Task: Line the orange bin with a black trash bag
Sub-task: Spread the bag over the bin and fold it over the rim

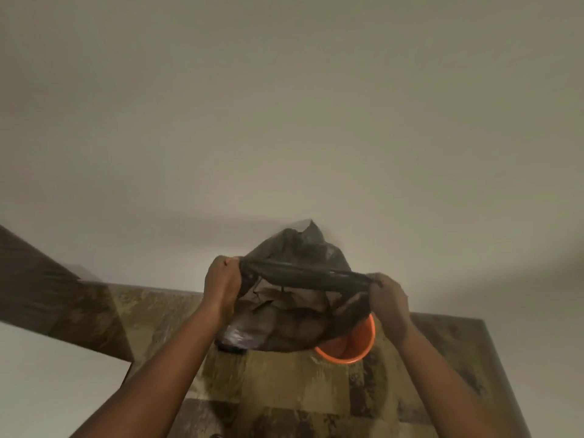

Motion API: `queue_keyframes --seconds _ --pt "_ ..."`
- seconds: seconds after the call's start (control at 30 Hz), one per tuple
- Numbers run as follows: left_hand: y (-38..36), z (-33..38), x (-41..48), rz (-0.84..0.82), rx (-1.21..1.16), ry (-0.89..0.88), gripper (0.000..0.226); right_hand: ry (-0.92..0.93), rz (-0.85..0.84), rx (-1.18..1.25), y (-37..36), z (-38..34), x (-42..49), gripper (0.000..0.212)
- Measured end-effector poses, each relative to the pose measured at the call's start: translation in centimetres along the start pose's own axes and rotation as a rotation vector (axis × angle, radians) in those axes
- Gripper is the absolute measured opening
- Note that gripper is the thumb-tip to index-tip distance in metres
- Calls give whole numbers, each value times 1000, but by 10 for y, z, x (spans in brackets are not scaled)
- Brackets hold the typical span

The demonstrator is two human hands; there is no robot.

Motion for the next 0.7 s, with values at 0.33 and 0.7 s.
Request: queue_keyframes --seconds 0.33,0.7 --pt "-61 19 -2 -108 -424 157 22 -335 -21 388 9 25 21 31" --pt "-101 7 -22 -487 1092 -533 41 -365 -30 426 55 85 57 26"
Point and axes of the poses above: each hand's wrist, its own x-axis towards the middle knuckle, its own y-axis out of the back of the hand, z = x × y, the point moved 3 cm from there along x, towards the middle knuckle, and after that the axes turned 8 degrees about -z, right-handed, at the moved point
